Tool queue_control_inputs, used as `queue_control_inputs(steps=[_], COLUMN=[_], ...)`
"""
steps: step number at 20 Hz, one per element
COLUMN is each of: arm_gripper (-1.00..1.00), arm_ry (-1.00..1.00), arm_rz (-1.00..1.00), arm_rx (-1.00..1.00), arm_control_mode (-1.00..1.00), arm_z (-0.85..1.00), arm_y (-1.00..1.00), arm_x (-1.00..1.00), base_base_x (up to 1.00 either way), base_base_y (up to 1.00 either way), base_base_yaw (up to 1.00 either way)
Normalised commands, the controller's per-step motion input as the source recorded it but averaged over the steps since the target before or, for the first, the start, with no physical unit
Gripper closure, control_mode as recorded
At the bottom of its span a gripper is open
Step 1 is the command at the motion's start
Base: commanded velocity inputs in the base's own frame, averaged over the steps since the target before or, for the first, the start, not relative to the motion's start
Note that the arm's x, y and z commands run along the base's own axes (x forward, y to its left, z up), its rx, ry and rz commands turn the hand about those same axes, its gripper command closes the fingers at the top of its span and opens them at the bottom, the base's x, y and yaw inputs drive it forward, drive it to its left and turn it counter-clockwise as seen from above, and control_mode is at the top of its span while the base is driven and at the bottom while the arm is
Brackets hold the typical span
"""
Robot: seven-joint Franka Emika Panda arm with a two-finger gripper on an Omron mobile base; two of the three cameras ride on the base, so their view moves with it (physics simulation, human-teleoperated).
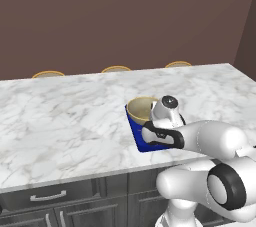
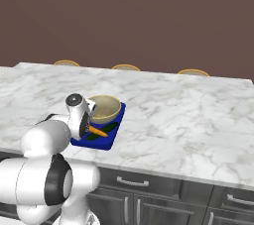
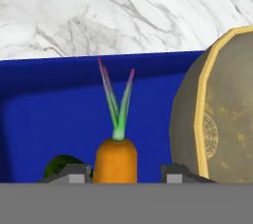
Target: Place the two vegetables and bowl onto the tray for setting up a vegetable dip station.
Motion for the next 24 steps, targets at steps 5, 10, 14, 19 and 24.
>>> queue_control_inputs(steps=[5,10,14,19,24], arm_gripper=[-1.00,-1.00,-1.00,-1.00,-1.00], arm_ry=[0.00,0.00,0.00,0.00,0.04], arm_rz=[0.00,0.00,0.00,0.00,0.00], arm_rx=[0.00,0.00,0.00,0.00,0.00], arm_control_mode=[-1.00,-1.00,-1.00,-1.00,-1.00], arm_z=[0.00,0.00,0.00,0.09,0.41], arm_y=[0.00,0.00,0.00,0.00,0.00], arm_x=[0.00,0.00,-0.02,-0.18,-0.20], base_base_x=[0.00,0.00,0.00,0.00,0.00], base_base_y=[0.00,0.00,0.00,0.00,0.00], base_base_yaw=[0.00,0.00,0.00,0.00,0.00])
